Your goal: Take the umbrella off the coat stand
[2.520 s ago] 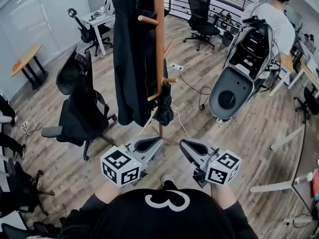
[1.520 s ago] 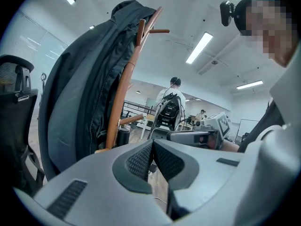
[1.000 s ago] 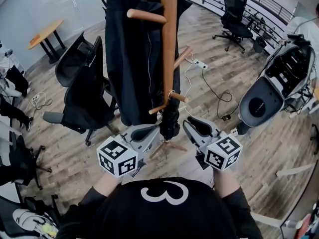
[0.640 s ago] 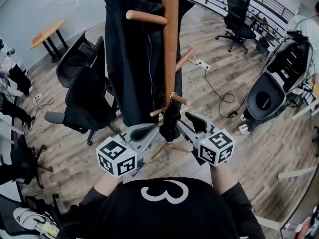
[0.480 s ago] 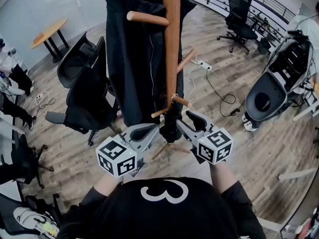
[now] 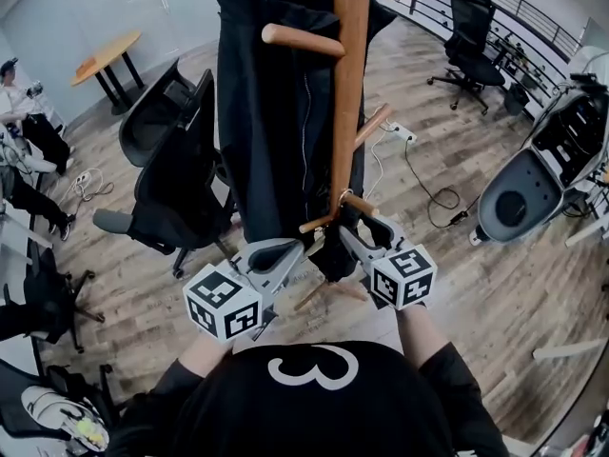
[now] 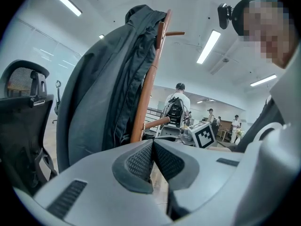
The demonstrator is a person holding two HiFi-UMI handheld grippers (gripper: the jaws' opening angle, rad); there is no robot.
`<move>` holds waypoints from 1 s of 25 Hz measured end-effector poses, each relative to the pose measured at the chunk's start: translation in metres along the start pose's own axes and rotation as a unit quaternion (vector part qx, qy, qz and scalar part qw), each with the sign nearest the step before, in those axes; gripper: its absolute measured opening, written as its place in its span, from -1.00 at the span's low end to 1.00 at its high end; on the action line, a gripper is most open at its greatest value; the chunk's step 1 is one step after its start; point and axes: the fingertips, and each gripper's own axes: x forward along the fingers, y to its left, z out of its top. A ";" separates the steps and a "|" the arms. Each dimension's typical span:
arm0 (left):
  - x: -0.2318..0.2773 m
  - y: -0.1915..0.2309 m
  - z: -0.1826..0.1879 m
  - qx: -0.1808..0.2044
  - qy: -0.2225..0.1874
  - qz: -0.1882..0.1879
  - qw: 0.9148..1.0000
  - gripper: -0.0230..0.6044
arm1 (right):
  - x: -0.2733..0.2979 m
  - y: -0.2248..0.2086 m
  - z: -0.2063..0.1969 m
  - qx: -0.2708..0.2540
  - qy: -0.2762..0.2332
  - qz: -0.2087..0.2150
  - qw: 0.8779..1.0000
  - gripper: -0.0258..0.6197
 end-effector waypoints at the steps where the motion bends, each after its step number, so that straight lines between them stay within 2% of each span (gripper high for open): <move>1: 0.000 0.002 0.000 0.001 0.000 0.002 1.000 -0.87 | 0.003 -0.001 -0.001 0.002 0.000 -0.001 1.000 -0.31; 8: -0.002 0.008 0.004 0.005 0.005 0.006 1.000 -0.87 | 0.014 -0.003 -0.004 0.022 -0.005 0.008 1.000 -0.32; 25: -0.005 0.016 0.004 0.001 -0.005 0.016 1.000 -0.87 | 0.020 -0.004 -0.004 0.014 -0.016 0.009 1.000 -0.32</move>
